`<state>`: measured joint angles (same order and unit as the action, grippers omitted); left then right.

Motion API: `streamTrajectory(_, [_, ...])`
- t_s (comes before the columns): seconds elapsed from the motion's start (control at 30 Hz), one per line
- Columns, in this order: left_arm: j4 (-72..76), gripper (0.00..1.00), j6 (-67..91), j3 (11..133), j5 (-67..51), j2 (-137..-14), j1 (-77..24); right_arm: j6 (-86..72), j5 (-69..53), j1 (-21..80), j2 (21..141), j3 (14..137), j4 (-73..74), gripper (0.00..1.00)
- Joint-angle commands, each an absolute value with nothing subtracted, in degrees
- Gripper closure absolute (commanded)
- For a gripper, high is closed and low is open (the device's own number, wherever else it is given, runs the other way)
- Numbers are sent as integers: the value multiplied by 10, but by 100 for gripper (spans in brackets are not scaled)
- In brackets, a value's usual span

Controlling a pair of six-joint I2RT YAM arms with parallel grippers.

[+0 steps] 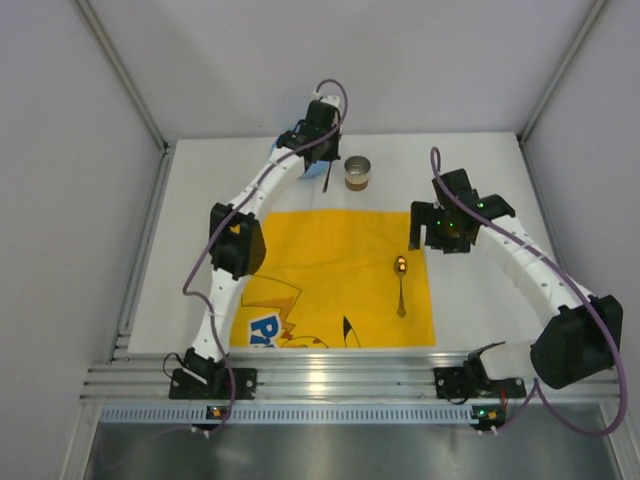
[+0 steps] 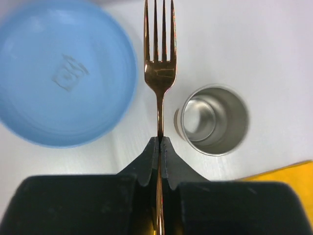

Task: Set the dinner table for one person

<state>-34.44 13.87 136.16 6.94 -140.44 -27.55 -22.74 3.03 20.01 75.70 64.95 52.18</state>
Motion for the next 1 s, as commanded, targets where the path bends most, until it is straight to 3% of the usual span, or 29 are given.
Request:
streamTrajectory(0.0, [-285, 100, 117, 1375, 88, -1252, -258, -236, 37, 196, 784, 713, 486, 15])
streamTrajectory(0.17, [-332, 100, 91, 1319, 93, -1169, -237, -234, 17, 196, 850, 786, 455, 14])
streamTrajectory(0.27, [-373, 100, 83, 1194, 117, -1083, -236, -246, -28, 197, 928, 847, 399, 14])
streamTrajectory(0.4, [-347, 100, 122, 869, 112, -914, -235, -272, -59, 194, 1030, 945, 353, 14])
streamTrajectory(0.6, [-372, 100, 204, 615, 114, -694, -230, -329, -23, 192, 1239, 1236, 399, 16])
streamTrajectory(0.73, [-381, 100, 222, 547, 117, -643, -227, -352, -10, 195, 1350, 1366, 434, 18])
streamTrajectory(0.97, [-354, 100, 229, 504, 110, -670, -225, -367, 18, 196, 1399, 1360, 433, 21])
